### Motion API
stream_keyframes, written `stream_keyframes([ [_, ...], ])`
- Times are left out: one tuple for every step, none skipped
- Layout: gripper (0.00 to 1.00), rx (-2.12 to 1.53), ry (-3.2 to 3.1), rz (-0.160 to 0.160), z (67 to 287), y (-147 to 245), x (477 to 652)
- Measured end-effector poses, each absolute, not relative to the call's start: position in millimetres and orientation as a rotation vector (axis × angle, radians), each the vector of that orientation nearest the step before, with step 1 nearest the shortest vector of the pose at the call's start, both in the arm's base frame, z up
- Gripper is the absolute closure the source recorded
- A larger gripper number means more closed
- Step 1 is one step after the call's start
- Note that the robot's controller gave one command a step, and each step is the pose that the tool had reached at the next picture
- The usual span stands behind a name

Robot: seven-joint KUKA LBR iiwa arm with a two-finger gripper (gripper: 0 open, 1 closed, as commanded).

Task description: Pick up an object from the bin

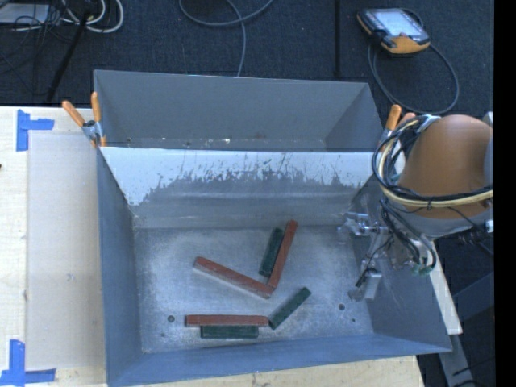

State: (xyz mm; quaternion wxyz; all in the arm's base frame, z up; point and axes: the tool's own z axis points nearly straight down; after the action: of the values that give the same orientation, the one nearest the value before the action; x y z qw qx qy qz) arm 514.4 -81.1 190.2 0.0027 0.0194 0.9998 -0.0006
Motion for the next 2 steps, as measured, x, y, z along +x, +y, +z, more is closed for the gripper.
stream_keyframes([
  [0.00,0.104,3.136,0.001,132.2,-31.0,519.8],
  [1.00,0.402,3.118,-0.001,81.5,-42.4,476.8],
])
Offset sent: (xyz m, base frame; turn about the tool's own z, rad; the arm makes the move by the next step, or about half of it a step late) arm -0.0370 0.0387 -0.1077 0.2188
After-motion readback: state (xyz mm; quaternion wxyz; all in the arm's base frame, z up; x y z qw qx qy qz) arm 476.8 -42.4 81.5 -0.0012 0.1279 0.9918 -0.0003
